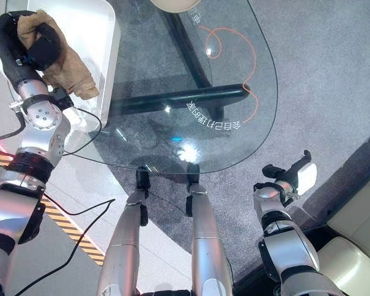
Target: Wipe the table with a cloth and put it in the basket.
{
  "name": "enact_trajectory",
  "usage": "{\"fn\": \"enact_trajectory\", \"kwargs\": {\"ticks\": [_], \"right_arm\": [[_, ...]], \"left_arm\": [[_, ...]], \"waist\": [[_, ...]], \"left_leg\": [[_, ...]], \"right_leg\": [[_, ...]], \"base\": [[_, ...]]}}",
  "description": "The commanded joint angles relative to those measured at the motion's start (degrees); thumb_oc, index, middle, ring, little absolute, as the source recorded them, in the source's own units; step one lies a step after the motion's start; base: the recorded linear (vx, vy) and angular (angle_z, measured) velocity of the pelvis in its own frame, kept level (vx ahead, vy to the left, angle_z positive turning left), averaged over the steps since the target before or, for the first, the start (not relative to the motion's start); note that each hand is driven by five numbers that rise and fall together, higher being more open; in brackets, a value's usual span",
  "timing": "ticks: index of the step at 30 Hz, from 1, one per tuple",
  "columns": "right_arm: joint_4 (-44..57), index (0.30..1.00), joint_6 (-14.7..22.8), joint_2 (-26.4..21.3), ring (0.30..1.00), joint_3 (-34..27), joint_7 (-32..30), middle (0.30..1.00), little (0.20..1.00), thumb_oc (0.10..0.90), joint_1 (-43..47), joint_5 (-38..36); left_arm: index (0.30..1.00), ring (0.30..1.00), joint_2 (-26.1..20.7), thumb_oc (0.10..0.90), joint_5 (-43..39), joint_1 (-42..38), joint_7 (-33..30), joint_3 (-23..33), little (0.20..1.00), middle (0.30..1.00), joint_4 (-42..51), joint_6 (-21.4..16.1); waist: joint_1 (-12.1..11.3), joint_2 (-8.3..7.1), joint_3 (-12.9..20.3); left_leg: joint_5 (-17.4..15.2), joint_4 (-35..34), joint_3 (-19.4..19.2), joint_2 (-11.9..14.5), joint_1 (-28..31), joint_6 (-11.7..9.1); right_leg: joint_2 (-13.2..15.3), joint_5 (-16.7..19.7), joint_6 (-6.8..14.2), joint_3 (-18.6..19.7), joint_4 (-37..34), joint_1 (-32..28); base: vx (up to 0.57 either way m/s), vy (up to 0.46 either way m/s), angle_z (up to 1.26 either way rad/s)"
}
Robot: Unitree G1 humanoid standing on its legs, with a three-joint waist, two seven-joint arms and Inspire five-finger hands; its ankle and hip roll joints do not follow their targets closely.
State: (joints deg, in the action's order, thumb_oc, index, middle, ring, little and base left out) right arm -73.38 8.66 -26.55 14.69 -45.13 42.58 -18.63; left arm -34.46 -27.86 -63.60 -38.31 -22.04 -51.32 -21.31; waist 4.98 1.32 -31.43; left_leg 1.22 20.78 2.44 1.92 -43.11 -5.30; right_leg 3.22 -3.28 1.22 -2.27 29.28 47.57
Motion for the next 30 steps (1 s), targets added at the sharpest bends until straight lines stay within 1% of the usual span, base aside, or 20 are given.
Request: {"fn": "enact_trajectory", "kwargs": {"ticks": [1, 6, 12, 19, 20, 25, 26, 28, 30], "right_arm": [[-0.66, 0.9, 0.12, -1.95, 0.9, 0.24, -1.65, 0.9, 0.9, 0.8, -1.21, 0.98], [-1.07, 0.9, 0.01, -2.24, 0.9, 0.37, -1.51, 0.9, 0.9, 0.8, -0.83, 1.31], [-0.55, 0.9, -0.61, -2.44, 0.9, 0.67, -1.31, 0.9, 0.9, 0.8, -0.7, 1.38], [-1.16, 0.9, -0.36, -2.49, 0.9, 0.88, -1.0, 0.9, 0.9, 0.8, -0.62, 1.23], [-1.02, 0.9, -0.46, -2.49, 0.9, 0.95, -1.03, 0.9, 0.9, 0.8, -0.67, 1.25], [-0.91, 0.9, -1.06, -2.68, 0.9, 1.09, -0.85, 0.9, 0.9, 0.8, -0.41, 1.11], [-0.93, 0.9, -1.23, -2.8, 0.9, 1.04, -0.7, 0.9, 0.9, 0.8, -0.43, 1.16], [-0.88, 0.9, -1.44, -2.79, 0.9, 1.22, -0.73, 0.9, 0.9, 0.8, -0.35, 1.05], [-1.2, 0.9, -1.45, -2.68, 0.9, 1.27, -0.73, 0.9, 0.9, 0.8, -0.08, 1.14]], "left_arm": [[0.3, 0.3, -5.99, 0.1, 5.3, -9.83, -3.81, 2.42, 0.2, 0.3, 0.16, -3.47], [0.3, 0.3, -6.41, 0.1, 9.54, -10.63, -4.32, 1.08, 0.2, 0.3, -2.03, 0.72], [0.3, 0.3, -7.24, 0.1, 11.26, -11.98, -3.57, -0.78, 0.2, 0.3, -4.24, 5.03], [0.3, 0.3, -7.76, 0.1, 14.04, -12.95, -2.95, -2.55, 0.2, 0.3, -6.87, 8.18], [0.3, 0.3, -8.0, 0.1, 14.47, -13.26, -2.06, -3.1, 0.2, 0.3, -7.29, 9.34], [0.3, 0.3, -8.16, 0.1, 15.61, -13.86, -1.45, -4.31, 0.2, 0.3, -8.13, 10.66], [0.3, 0.3, -8.1, 0.1, 15.47, -14.08, -0.79, -4.86, 0.2, 0.3, -8.31, 11.75], [0.3, 0.3, -8.04, 0.1, 15.92, -14.32, -0.44, -5.31, 0.2, 0.3, -8.44, 12.59], [0.3, 0.3, -7.98, 0.1, 15.8, -14.49, 0.0, -5.54, 0.2, 0.3, -9.0, 12.77]], "waist": [[-0.6, 0.32, 1.63], [-0.4, 0.36, 1.63], [-0.06, 0.25, 1.63], [0.18, 0.39, 1.63], [0.23, 0.42, 1.63], [0.36, 0.51, 1.63], [0.38, 0.56, 1.63], [0.4, 0.58, 1.63], [0.36, 0.62, 1.63]], "left_leg": [[-3.77, 0.93, -4.88, -2.9, 2.1, 3.17], [-3.55, 0.88, -5.08, -2.8, 1.98, 3.05], [-3.25, 0.61, -5.27, -2.7, 1.81, 2.93], [-3.06, 0.62, -5.37, -2.66, 1.53, 2.85], [-2.96, 0.52, -5.43, -2.67, 1.55, 2.85], [-2.72, 0.38, -5.51, -2.67, 1.42, 2.81], [-2.73, 0.44, -5.56, -2.64, 1.36, 2.79], [-2.7, 0.44, -5.61, -2.63, 1.37, 2.83], [-2.55, 0.26, -5.54, -2.68, 1.48, 2.81]], "right_leg": [[-3.61, -2.91, 0.25, -1.46, -2.31, -3.97], [-3.62, -2.77, 0.3, -1.43, -2.35, -3.8], [-3.7, -2.5, 0.37, -1.29, -2.7, -3.6], [-3.65, -2.28, 0.47, -1.18, -2.67, -3.22], [-3.66, -2.18, 0.49, -1.19, -2.75, -3.2], [-3.67, -2.03, 0.51, -1.11, -2.82, -3.04], [-3.62, -2.05, 0.55, -1.12, -2.76, -3.0], [-3.56, -1.97, 0.55, -1.16, -2.81, -2.99], [-3.58, -1.88, 0.56, -1.17, -2.92, -3.1]], "base": [[0.0, 0.0, 0.0], [0.0, 0.0, 0.0], [0.0, 0.0, 0.0], [0.0, 0.0, 0.0], [0.0, 0.0, 0.0], [0.0, 0.004, -0.01], [0.0, 0.0, 0.0], [0.0, 0.0, 0.0], [0.0, 0.0, 0.0]]}}
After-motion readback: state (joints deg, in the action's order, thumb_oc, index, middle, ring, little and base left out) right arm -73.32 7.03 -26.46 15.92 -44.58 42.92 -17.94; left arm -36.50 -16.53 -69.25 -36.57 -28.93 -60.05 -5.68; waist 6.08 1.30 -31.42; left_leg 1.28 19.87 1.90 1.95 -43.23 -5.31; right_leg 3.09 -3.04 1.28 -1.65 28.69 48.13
